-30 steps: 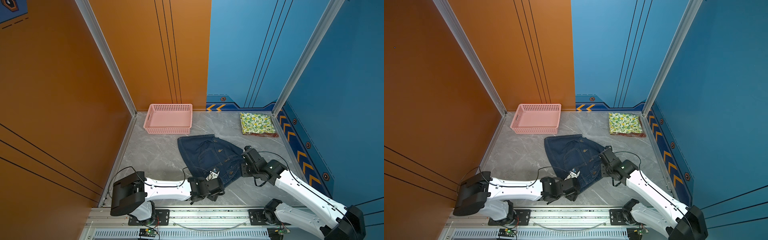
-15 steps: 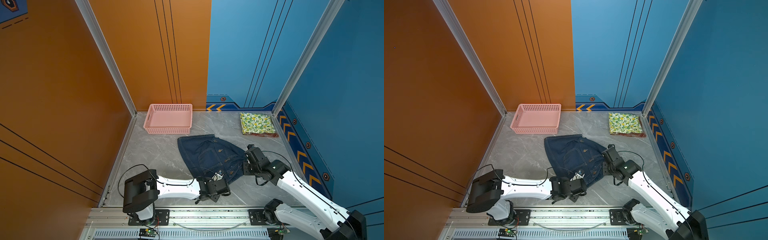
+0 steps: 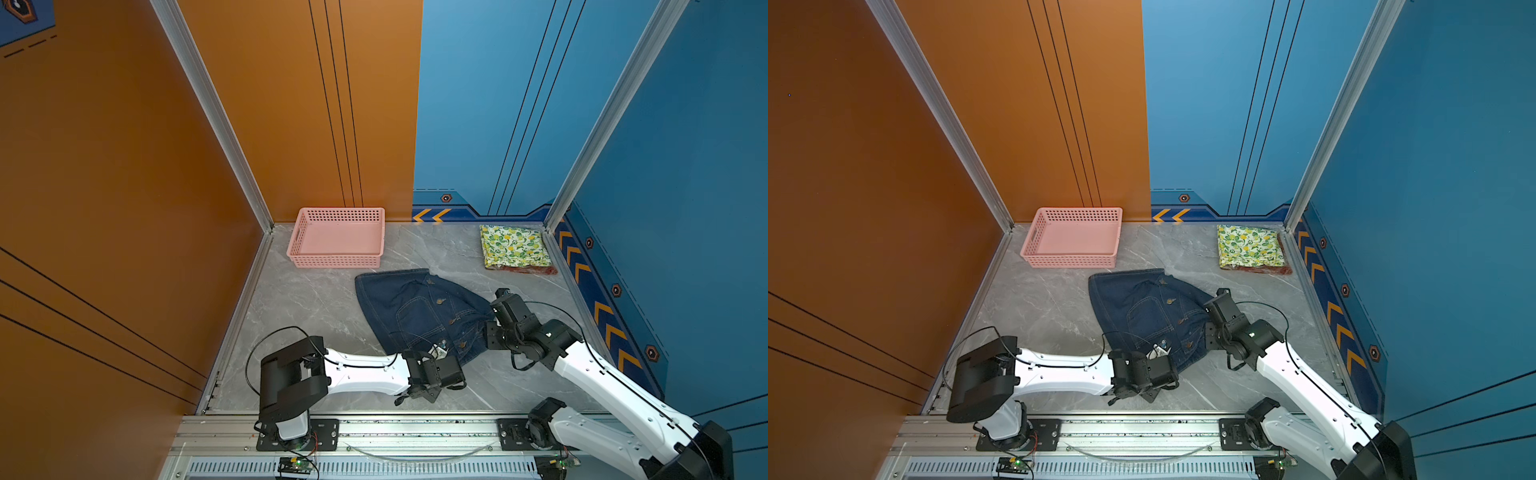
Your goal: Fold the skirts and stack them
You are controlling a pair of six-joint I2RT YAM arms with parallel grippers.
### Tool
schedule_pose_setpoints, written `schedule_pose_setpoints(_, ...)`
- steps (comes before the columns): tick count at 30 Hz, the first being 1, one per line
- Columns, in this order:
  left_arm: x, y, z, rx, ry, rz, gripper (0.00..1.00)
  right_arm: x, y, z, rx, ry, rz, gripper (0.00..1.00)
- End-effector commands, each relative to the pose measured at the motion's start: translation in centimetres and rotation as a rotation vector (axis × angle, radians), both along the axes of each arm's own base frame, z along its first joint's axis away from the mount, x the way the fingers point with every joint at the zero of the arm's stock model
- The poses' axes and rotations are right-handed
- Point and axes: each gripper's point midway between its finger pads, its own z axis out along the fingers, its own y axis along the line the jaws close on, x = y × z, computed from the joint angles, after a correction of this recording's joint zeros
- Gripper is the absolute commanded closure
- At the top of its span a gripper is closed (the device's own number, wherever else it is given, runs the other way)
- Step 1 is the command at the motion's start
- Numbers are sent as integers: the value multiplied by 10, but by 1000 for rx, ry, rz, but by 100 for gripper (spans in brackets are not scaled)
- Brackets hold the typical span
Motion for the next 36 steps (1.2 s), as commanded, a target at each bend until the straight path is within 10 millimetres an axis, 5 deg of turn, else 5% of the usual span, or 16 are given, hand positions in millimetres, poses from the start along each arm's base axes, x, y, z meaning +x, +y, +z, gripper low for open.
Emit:
schedule_pose_setpoints(1,23,20,35,-21,-83,98,100,2,3,3,20,-9,7,43)
schedule_pose_setpoints(8,42,87,85,-204,-222,341,100,-5,11,-9,32,33,29,28)
schedule_pose_setpoints(16,41,147,90,-384,-276,548,100,-21,27,-34,44,73,44,26)
schedule_pose_setpoints(26,33,175,54,-363,-235,655,100,-56,63,-60,63,132,137,25)
schedule_pose_setpoints(32,37,174,61,-375,-245,656,100,-65,70,-86,38,155,133,28)
schedule_pose_setpoints(36,42,177,71,-387,-256,662,100,-68,71,-96,16,155,134,39)
